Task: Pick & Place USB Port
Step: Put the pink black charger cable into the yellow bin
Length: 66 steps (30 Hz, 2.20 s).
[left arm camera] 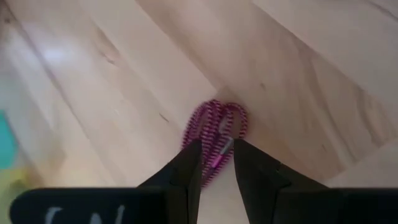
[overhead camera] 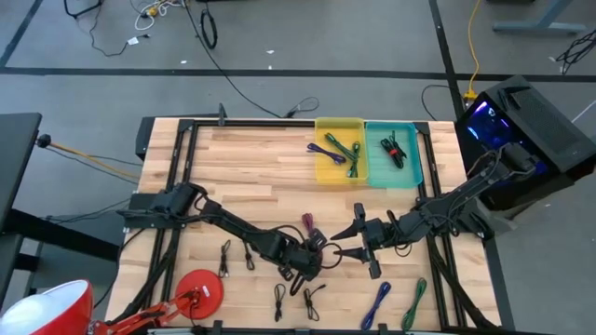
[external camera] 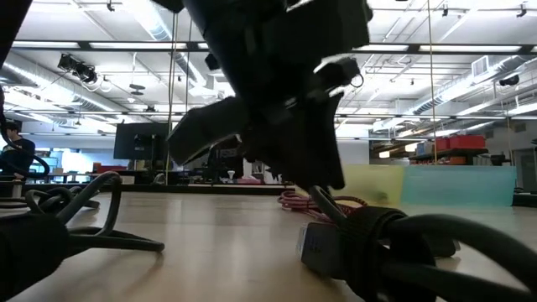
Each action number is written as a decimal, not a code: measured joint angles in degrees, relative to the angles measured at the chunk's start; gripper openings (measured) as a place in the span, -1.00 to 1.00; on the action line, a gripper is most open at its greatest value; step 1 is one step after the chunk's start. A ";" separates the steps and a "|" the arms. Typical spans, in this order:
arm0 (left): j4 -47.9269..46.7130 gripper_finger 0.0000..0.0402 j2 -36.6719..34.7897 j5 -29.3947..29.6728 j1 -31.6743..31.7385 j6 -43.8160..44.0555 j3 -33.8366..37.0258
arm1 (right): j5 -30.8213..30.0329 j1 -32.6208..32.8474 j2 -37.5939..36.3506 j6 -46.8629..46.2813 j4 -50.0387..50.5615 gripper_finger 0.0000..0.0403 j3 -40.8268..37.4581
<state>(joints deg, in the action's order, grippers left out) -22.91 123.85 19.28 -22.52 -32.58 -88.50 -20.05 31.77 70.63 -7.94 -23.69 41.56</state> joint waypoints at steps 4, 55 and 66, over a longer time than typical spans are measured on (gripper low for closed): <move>-0.25 -0.52 0.00 2.45 -0.36 -0.08 -1.50 | -0.02 -0.02 0.00 -0.03 0.11 -0.19 0.00; -2.38 -0.97 -15.91 18.42 -3.38 24.78 -1.98 | -4.73 -0.06 0.05 -0.36 5.85 -0.19 -0.07; 24.95 -0.97 -26.96 19.60 -10.62 13.52 -2.08 | -10.58 -0.20 0.26 0.28 0.88 -0.19 -0.04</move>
<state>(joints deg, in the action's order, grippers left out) 2.03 96.89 38.89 -33.14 -19.06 -90.59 -30.63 31.57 70.89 -7.67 -22.80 41.52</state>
